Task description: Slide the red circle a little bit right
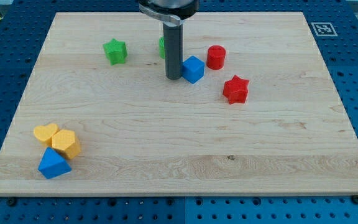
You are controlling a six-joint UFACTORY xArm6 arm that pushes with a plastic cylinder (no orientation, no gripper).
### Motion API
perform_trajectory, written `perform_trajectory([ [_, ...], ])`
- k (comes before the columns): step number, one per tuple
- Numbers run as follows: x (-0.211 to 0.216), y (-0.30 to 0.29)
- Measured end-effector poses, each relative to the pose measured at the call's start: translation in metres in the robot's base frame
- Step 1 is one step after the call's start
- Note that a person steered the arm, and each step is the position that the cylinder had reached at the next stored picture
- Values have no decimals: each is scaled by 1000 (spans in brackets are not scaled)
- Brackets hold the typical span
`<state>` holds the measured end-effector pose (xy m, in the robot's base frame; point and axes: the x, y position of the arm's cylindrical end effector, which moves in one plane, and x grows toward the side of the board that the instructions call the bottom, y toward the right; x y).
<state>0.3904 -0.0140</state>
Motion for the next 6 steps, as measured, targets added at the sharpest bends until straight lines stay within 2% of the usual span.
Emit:
perform_trajectory([
  [1, -2, 3],
  [2, -29, 6],
  [3, -56, 34],
  [4, -62, 77],
  [5, -57, 89],
  [6, -46, 65],
])
